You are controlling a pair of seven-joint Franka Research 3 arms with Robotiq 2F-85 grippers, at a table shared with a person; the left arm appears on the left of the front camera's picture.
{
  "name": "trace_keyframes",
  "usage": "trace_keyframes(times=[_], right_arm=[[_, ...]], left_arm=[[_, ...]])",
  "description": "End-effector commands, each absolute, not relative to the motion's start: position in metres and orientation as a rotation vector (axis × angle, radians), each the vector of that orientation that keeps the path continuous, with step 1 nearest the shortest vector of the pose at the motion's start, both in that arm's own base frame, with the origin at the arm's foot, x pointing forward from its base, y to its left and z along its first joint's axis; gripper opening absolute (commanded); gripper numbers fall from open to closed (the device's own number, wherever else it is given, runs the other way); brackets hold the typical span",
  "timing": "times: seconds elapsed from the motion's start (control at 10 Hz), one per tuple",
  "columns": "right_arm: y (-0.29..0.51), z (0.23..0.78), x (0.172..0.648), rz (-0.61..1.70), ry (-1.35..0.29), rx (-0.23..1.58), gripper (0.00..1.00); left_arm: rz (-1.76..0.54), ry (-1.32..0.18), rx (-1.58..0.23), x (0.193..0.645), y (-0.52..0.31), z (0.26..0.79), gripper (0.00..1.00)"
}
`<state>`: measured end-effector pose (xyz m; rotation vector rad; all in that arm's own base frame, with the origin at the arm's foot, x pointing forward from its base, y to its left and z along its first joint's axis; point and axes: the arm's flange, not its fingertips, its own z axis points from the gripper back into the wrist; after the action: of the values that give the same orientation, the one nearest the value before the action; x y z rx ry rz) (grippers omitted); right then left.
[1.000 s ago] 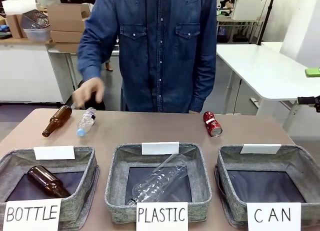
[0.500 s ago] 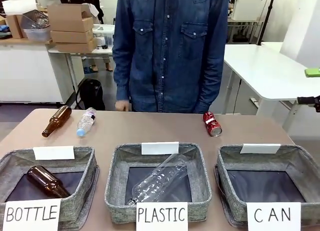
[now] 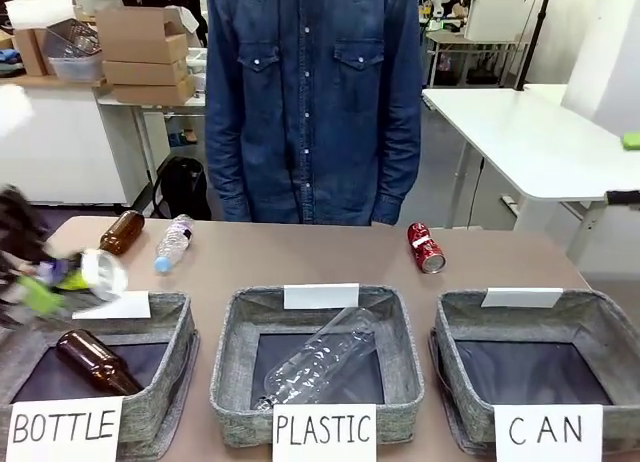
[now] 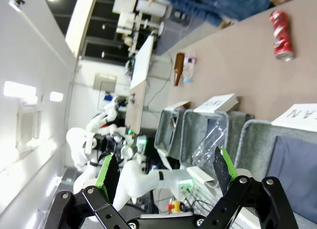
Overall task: Sort the can waste into the basket.
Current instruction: Pick up the can waste from the table and place it in the right Fabric basket.
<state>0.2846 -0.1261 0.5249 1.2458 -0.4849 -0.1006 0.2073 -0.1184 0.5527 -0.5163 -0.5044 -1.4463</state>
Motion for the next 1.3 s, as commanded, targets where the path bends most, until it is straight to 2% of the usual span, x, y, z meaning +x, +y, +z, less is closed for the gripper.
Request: trace_keyframes(times=[0.0, 0.2, 0.3, 0.5, 0.7, 0.8, 1.0, 1.1, 1.2], right_arm=[[-0.161, 0.554, 0.250, -0.184, -0.503, 1.170, 1.00], [-0.196, 0.556, 0.219, -0.251, -0.460, 1.243, 1.00], [-0.219, 0.552, 0.207, -0.349, -0.486, 1.238, 1.00], [-0.241, 0.536, 0.193, -0.401, -0.552, 1.220, 1.00], [-0.221, 0.547, 0.199, -0.339, -0.520, 1.223, 1.00], [-0.221, 0.547, 0.199, -0.339, -0.520, 1.223, 1.00], [-0.221, 0.547, 0.199, -0.339, -0.520, 1.223, 1.00], [-0.221, 0.547, 0.199, -0.339, -0.520, 1.223, 1.00], [-0.221, 0.547, 0.199, -0.339, -0.520, 1.223, 1.00]], left_arm=[[-1.368, -0.528, -0.605, 0.235, -0.223, 0.547, 0.36], [-1.450, -0.467, -0.671, 0.245, -0.317, 0.550, 0.36], [-1.482, -0.411, -0.728, 0.244, -0.375, 0.546, 0.36], [-1.590, -0.334, -0.699, 0.238, -0.480, 0.520, 0.36], [-1.599, -0.404, -0.636, 0.251, -0.565, 0.498, 0.36], [-1.567, -0.379, -0.662, 0.257, -0.585, 0.489, 0.36], [-1.588, -0.386, -0.575, 0.272, -0.605, 0.468, 0.36], [-1.586, -0.405, -0.678, 0.256, -0.579, 0.470, 0.36], [-1.586, -0.405, -0.678, 0.256, -0.579, 0.470, 0.36]])
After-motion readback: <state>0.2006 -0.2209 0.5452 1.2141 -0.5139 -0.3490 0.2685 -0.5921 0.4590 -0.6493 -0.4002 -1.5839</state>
